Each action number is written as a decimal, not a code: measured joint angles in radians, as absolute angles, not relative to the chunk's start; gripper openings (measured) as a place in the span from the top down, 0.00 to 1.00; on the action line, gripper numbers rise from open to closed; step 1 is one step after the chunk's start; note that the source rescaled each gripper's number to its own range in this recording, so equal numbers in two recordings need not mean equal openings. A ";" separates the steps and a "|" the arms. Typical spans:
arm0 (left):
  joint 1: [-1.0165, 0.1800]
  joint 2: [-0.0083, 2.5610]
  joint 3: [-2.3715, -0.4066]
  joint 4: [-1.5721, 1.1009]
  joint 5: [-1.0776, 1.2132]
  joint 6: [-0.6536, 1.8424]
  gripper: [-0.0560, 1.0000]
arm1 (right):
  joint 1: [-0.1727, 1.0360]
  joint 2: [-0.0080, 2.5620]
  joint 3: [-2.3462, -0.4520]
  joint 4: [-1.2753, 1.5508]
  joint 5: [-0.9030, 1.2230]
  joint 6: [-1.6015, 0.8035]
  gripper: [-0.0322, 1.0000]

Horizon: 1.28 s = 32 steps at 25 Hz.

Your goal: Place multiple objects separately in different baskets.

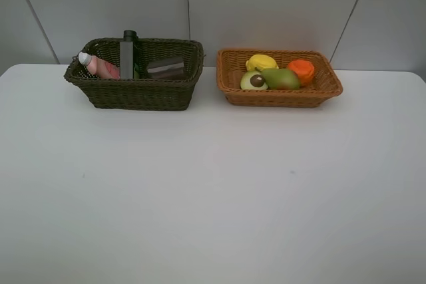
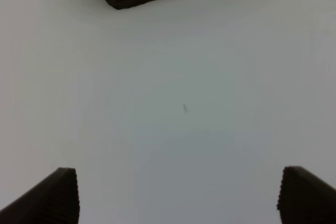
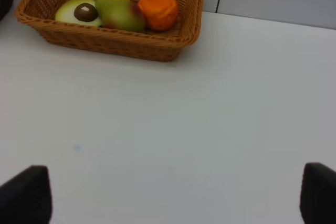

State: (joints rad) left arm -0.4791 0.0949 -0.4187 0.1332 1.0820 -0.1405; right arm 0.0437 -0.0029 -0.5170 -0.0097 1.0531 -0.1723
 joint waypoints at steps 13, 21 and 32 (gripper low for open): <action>-0.169 0.013 -0.419 0.058 1.080 -0.043 0.00 | 0.044 -0.003 -0.517 -0.010 1.053 -0.172 0.00; -0.103 -0.005 -0.419 0.059 1.080 -0.043 0.00 | 0.044 -0.003 -0.517 -0.010 1.053 -0.172 0.00; -0.091 -0.005 -0.419 0.062 1.080 -0.043 0.00 | 0.044 -0.003 -0.517 -0.010 1.053 -0.172 0.00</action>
